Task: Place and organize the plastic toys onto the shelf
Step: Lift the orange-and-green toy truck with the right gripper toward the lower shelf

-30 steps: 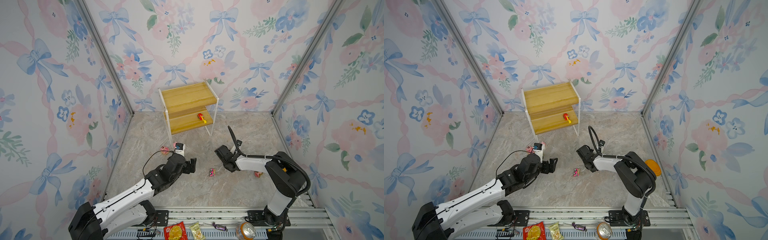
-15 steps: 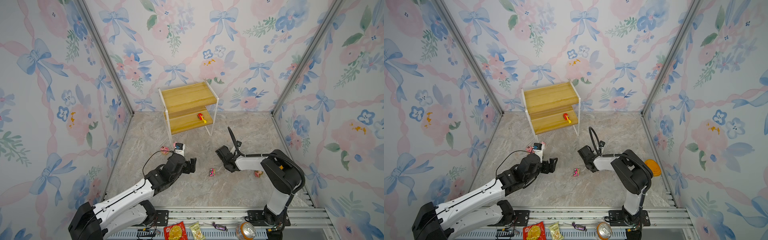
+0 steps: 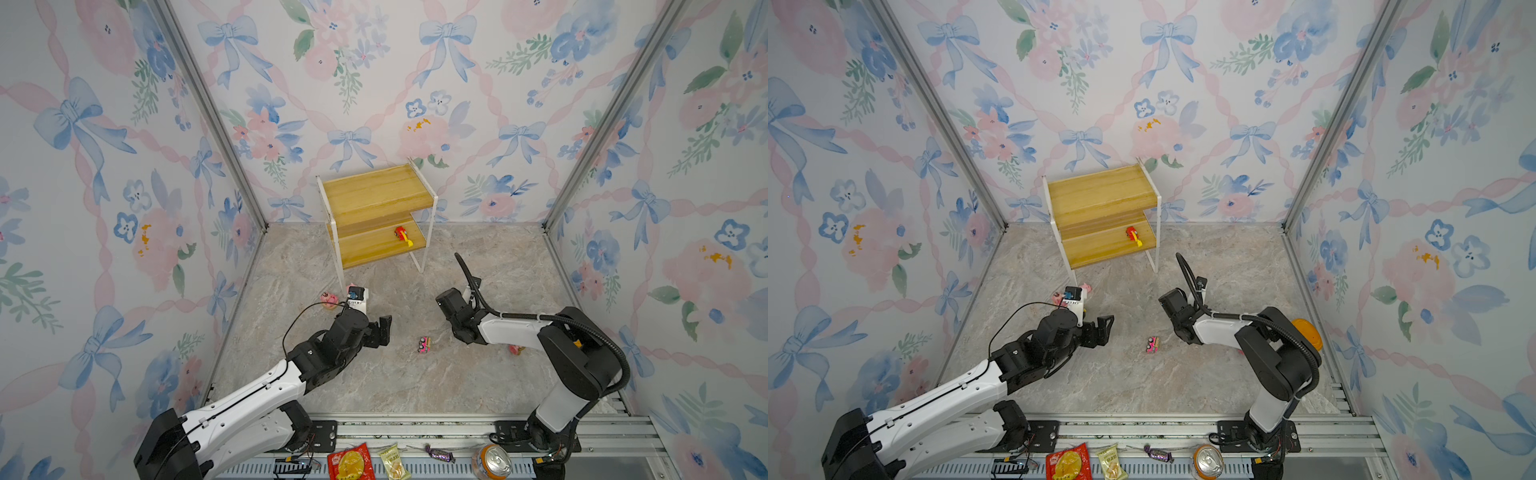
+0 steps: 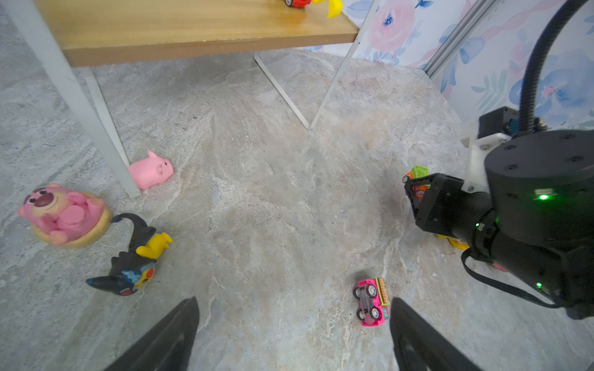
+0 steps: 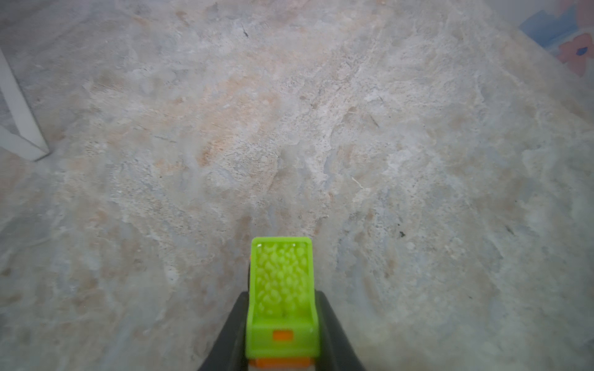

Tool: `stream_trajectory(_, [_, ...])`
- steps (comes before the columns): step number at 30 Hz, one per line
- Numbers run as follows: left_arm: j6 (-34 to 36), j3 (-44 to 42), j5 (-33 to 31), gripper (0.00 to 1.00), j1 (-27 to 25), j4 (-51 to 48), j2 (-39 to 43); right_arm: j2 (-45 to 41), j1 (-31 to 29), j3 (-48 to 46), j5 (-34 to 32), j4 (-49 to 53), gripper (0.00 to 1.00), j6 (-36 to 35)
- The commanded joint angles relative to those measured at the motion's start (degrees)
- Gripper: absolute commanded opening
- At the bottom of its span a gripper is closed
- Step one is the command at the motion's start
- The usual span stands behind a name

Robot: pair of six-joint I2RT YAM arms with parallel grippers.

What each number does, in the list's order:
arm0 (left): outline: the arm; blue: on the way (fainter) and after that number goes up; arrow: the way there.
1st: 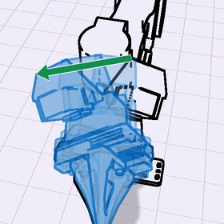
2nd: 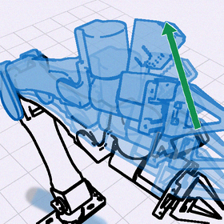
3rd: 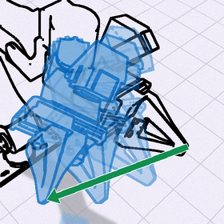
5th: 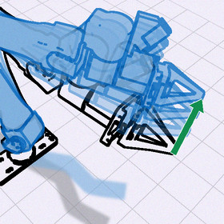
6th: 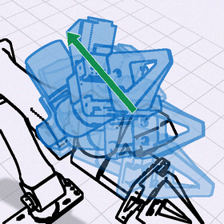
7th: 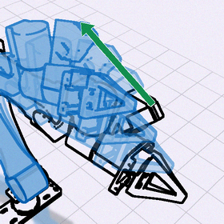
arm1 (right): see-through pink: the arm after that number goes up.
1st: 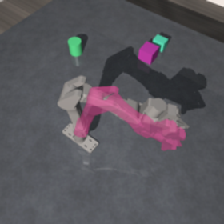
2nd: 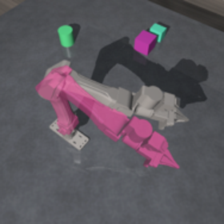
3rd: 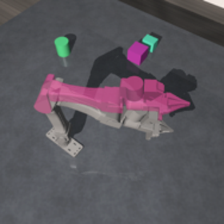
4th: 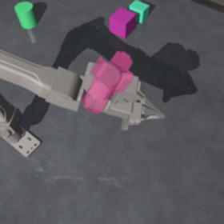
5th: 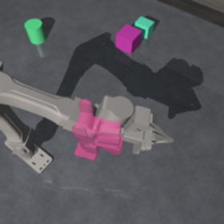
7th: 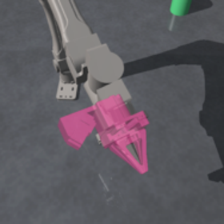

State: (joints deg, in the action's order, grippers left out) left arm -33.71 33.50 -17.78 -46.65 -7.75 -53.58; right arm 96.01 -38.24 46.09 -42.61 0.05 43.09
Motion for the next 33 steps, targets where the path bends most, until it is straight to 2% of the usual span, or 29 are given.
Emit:
stream_trajectory(1, [-0.24,0.91,-0.88,0.93,-0.09,0.45,-0.9,-5.05,-0.06,-0.42,5.44,-2.01,0.2,-10.67])
stream_trajectory(5, [0.27,1.37,-0.33,0.93,0.42,-0.16,-1.07,-11.33,-1.34,-1.52,13.55,-4.88,0.19,-18.86])
stream_trajectory(10, [0.94,3.59,3.55,0.93,3.87,-3.65,-0.81,-17.51,-1.66,0.49,26.02,-5.95,0.21,-25.27])
stream_trajectory(17, [6.47,9.96,6.85,0.95,8.46,-13.35,0.98,-15.24,-4.81,12.36,36.43,-1.53,0.21,-32.22])
stream_trajectory(23, [13.34,15.58,7.83,0.96,12.17,-21.8,0.61,-7.18,-5.67,21.06,39.58,-3.2,0.21,-33.46])
stream_trajectory(28, [16.68,16.47,12.82,0.96,16.32,-21.78,-1.04,0.99,-5.82,27.16,39.55,-5.24,0.21,-33.68])
stream_trajectory(33, [17.41,16.24,15.48,0.96,17.96,-19.94,-0.71,6.57,-5.91,31.76,35.78,-7.54,0.21,-32.79])
